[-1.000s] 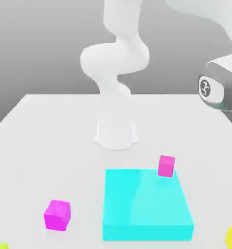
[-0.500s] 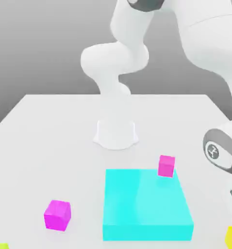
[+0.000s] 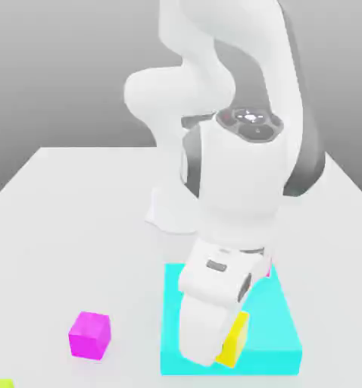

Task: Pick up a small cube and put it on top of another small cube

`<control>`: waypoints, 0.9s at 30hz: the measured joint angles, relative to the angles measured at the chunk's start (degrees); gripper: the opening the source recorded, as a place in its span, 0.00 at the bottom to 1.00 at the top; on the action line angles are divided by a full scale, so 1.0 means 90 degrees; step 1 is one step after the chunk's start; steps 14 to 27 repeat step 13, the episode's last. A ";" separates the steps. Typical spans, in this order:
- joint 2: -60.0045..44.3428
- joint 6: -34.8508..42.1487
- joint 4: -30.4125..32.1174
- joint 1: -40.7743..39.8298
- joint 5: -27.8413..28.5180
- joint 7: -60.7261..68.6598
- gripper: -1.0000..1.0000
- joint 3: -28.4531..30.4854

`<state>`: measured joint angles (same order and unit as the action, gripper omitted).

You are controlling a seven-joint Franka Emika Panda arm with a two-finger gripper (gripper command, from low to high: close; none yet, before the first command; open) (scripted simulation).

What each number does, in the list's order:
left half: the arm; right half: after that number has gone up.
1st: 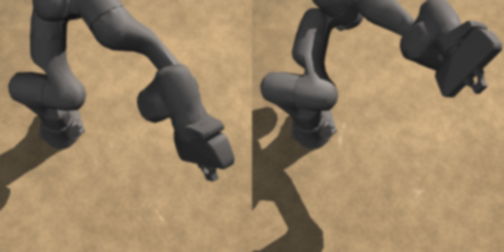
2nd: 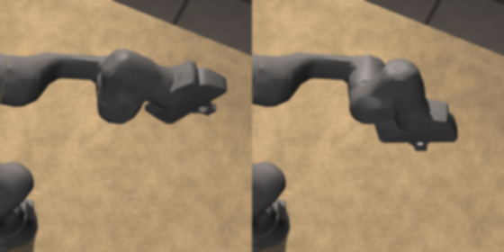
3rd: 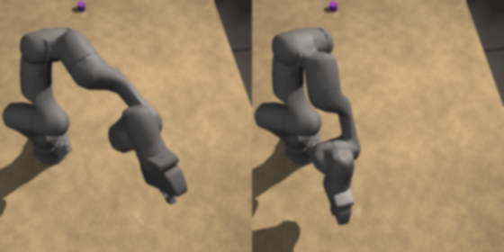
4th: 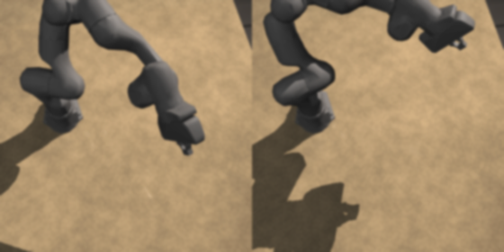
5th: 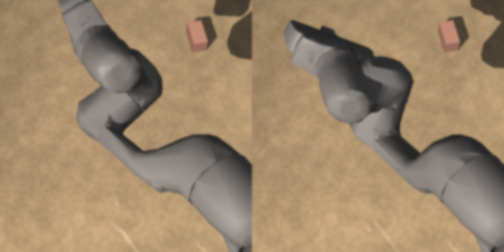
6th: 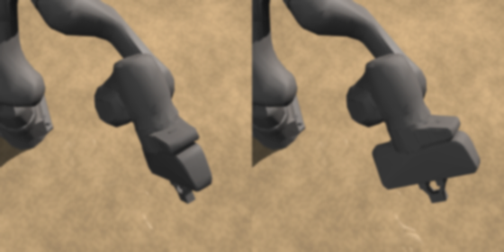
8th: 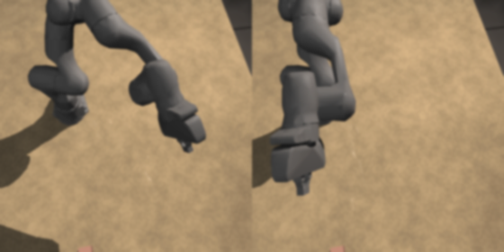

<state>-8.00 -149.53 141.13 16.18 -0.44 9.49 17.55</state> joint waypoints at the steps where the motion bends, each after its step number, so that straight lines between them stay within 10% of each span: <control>1: 0.0170 -0.0029 0.0214 -0.0178 -0.0019 -0.0066 0.00 0.0182; 10: -0.0412 -0.1033 0.0785 -0.1485 -0.1250 0.0580 0.00 0.0359; 11: -0.0525 -0.1127 0.0782 -0.1541 -0.1366 0.0663 1.00 0.0284; 27: -0.0525 -0.1127 0.0782 -0.1541 -0.1366 0.0663 1.00 0.0284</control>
